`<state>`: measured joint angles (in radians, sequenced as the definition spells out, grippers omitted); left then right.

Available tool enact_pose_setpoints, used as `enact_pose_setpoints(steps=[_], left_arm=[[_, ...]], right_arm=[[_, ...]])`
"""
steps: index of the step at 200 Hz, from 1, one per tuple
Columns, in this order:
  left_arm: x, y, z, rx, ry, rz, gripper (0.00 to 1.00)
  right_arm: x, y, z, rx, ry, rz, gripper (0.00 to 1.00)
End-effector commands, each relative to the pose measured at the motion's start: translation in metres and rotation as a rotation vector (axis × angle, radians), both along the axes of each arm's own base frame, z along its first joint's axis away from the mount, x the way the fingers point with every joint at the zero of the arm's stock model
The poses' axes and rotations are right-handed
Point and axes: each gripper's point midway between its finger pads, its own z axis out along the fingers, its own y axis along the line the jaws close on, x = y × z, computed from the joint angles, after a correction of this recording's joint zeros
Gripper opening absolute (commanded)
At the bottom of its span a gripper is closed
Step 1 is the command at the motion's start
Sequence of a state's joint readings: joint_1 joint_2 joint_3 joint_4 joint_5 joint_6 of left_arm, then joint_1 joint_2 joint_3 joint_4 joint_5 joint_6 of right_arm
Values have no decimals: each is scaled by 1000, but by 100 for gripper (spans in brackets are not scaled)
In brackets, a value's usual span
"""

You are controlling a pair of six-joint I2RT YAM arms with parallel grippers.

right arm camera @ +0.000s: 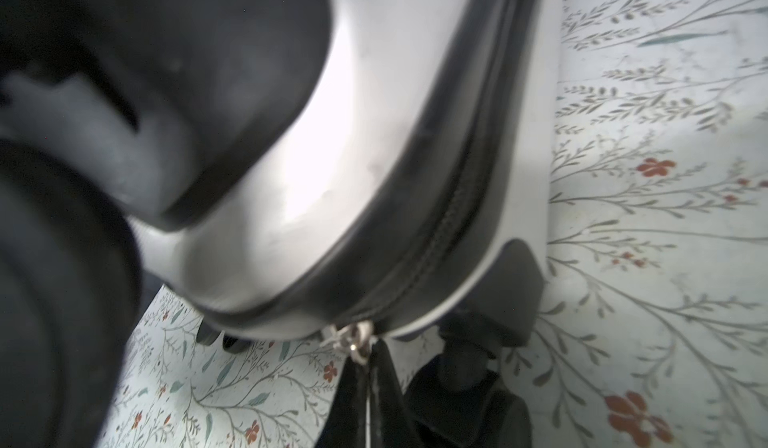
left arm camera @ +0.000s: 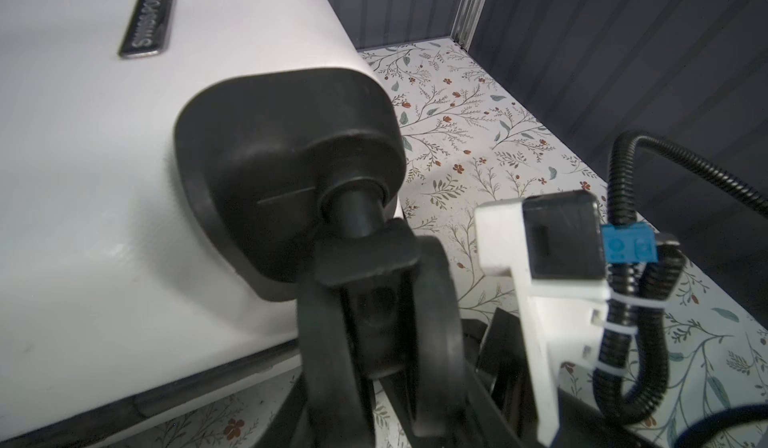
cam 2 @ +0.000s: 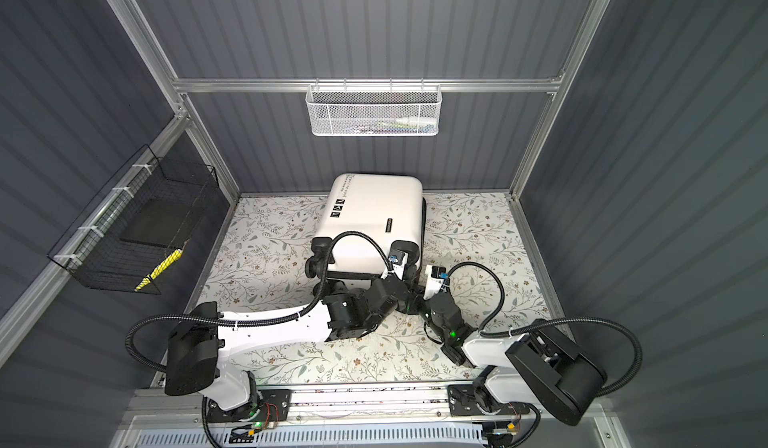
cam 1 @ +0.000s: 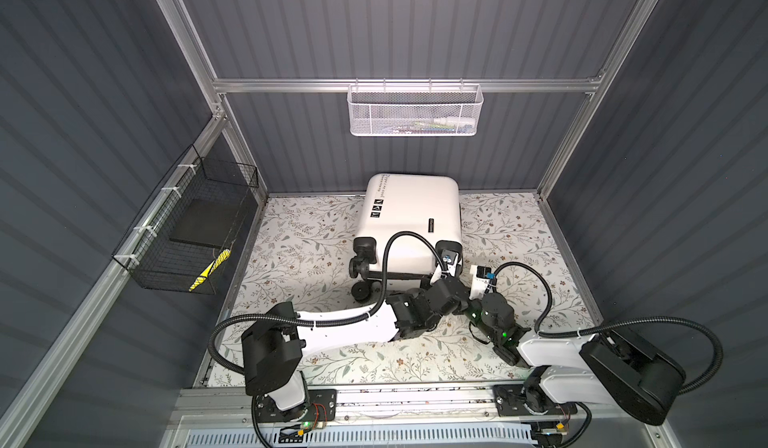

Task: Pack the luggage
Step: 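Hold the zipper pull with the right gripper and draw it along the seam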

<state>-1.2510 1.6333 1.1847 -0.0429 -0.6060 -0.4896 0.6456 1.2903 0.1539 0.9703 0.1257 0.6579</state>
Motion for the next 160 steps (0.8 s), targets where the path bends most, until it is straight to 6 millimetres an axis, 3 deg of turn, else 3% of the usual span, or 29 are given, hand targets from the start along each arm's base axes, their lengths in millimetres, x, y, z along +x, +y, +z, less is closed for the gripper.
enact_pose_setpoints(steps=[1, 52, 87, 108, 160], left_arm=[[-2, 1, 89, -219, -116, 9, 0], [-2, 3, 86, -213, -115, 12, 0], [-2, 2, 82, -203, -114, 11, 0], [-1, 0, 79, -187, -115, 8, 0], [2, -6, 66, -104, -116, 4, 0]], right_arm=[[24, -64, -6, -27, 12, -273, 0], [24, -70, 0, -44, 18, -246, 0], [24, -45, 3, -67, 70, -66, 0], [21, -38, -8, -53, 116, -32, 0], [18, -46, -37, -68, 211, -58, 0]])
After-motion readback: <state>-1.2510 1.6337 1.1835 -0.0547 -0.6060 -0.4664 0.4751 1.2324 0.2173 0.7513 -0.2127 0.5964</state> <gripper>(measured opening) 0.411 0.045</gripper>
